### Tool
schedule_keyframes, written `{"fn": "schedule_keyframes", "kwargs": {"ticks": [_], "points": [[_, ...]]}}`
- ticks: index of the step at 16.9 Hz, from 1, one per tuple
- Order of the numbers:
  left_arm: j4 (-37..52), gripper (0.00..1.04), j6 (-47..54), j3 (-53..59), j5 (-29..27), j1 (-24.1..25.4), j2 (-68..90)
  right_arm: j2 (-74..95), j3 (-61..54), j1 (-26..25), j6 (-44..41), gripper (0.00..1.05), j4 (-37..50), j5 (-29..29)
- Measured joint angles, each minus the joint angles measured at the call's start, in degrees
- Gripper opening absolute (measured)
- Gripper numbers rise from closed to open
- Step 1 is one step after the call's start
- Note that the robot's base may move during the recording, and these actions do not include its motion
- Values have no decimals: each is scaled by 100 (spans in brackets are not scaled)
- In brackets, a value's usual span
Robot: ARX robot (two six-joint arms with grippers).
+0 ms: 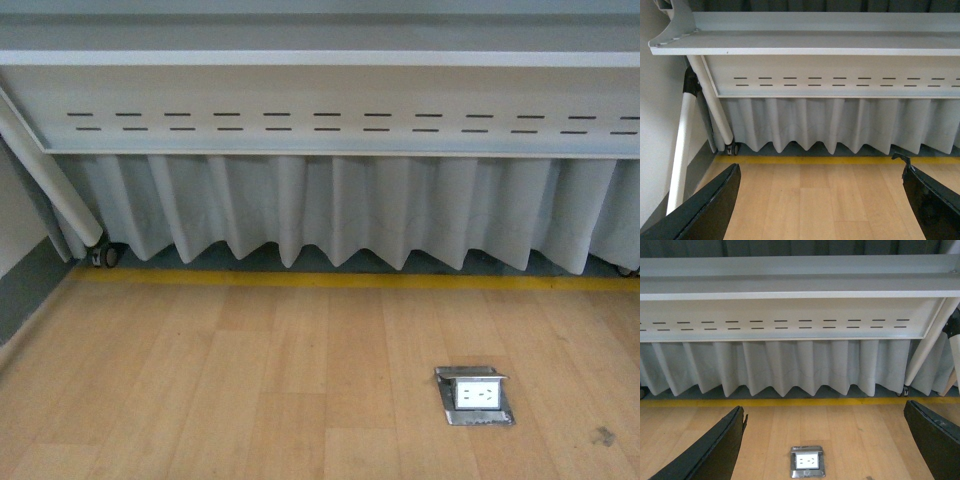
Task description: Wind up and store yellow beetle toy
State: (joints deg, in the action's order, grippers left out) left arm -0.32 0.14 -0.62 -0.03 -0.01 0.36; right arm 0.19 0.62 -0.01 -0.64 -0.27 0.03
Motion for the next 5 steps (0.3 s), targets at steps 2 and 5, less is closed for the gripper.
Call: {"fn": "schedule_keyframes", "kwargs": {"ticks": [2,5], "points": [[0,98,2,0,0,0,0,0,0,0,0,98,-2,0],[0,98,0,0,0,0,0,0,0,0,0,98,-2,0]]}}
